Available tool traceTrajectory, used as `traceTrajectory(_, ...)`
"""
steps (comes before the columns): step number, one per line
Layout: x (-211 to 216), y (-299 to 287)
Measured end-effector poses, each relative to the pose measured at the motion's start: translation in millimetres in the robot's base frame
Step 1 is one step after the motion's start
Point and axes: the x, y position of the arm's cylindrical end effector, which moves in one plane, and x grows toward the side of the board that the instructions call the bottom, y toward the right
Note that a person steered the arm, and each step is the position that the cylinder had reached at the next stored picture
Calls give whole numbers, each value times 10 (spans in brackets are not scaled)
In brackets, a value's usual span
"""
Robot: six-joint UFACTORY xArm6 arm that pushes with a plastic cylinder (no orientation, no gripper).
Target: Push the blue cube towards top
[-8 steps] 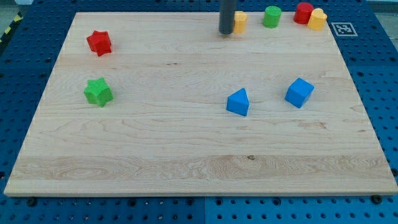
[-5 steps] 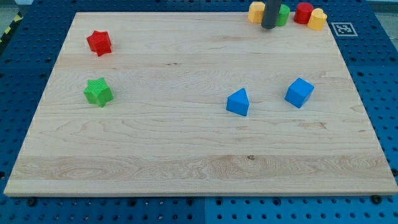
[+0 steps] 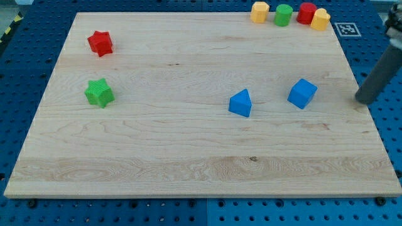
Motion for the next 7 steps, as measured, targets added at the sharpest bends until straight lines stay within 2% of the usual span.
traceTrajectory(1, 244, -613)
traceTrajectory(2, -135, -828)
traceTrajectory(3, -837, -505)
traceTrajectory(4, -753, -527)
traceTrajectory(5, -239, -552)
traceTrajectory(6, 7, -839)
traceTrajectory(7, -490, -996)
